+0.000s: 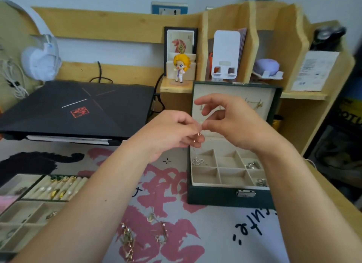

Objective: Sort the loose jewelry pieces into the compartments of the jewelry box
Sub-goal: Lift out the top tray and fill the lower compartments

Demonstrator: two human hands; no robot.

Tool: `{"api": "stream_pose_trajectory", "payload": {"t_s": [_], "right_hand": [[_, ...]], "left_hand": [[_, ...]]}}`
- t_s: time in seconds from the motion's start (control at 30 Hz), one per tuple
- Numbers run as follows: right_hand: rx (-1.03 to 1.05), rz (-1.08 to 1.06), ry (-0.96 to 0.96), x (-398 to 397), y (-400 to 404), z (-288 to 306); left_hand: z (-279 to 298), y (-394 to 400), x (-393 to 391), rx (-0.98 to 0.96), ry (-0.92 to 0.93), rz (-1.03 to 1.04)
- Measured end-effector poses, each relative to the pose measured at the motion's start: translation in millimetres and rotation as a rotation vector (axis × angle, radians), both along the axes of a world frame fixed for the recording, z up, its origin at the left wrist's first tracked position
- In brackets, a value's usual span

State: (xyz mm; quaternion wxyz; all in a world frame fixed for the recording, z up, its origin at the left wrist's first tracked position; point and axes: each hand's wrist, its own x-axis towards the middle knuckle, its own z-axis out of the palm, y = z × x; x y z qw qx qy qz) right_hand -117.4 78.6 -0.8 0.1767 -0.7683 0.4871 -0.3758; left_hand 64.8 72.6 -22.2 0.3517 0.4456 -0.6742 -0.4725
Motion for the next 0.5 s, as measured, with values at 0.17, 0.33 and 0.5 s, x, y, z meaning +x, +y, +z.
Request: {"api": "stream_pose_trajectory", "payload": {"t_s": [0.17,0.33,0.5], "right_hand": [[-0.047,-0.043,0.014,16.1,2.1,-6.0],[-0.034,-0.092,-0.210,40.9,34.6,-20.9],[0.202,-0.045,-0.055,50.6,101.6,-79.7]], "left_hand": [[6.7,7.9,3.2,-0.109,-0.148,0.071],[-9.5,52.4,31.6,-0.149,-0.098,0.255],[-51.7,121.2,82.6,-0.136,0.085,0.553]]}}
